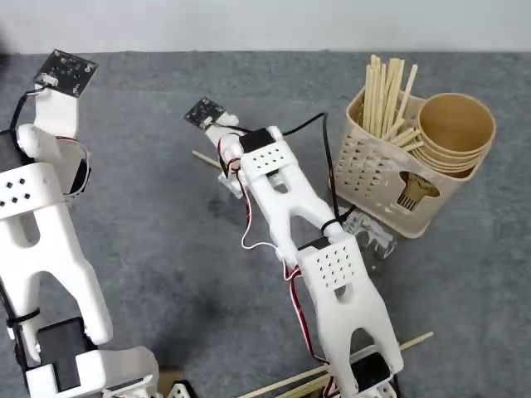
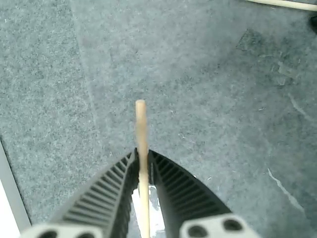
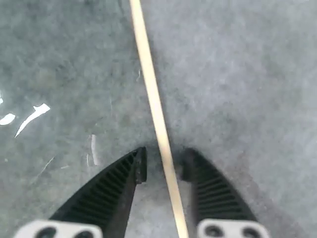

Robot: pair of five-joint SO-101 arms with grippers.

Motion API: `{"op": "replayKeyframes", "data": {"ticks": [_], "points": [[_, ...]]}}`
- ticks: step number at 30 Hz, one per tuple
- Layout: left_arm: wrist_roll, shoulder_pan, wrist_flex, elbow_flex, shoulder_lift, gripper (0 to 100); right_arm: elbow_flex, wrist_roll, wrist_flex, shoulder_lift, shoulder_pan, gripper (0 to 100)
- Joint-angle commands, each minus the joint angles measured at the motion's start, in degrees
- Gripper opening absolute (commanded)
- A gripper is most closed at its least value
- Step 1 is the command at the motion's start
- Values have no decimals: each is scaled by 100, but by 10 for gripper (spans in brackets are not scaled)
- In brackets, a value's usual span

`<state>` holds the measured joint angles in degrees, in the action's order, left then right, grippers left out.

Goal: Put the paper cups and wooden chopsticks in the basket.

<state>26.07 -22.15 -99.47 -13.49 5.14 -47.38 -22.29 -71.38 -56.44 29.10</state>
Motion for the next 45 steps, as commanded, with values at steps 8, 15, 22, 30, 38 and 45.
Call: {"op": "replayKeyframes", "data": {"ticks": [8,15,22,30,38,45], "points": [[-53,-26,0,-31,281,12,-818,-44,-1455,48,101,8],[-53,-9,0,-31,281,12,-2435,97,-3187,48,127,8],[-53,-26,0,-31,281,12,-2321,598,-3178,558,84,8],[-53,-9,26,180,316,12,-158,1204,-3169,2712,84,8],[-53,-9,35,207,308,12,378,1442,-2870,4927,-620,8],[-53,-9,35,215,290,12,378,1609,-1657,6141,-1640,8]]}}
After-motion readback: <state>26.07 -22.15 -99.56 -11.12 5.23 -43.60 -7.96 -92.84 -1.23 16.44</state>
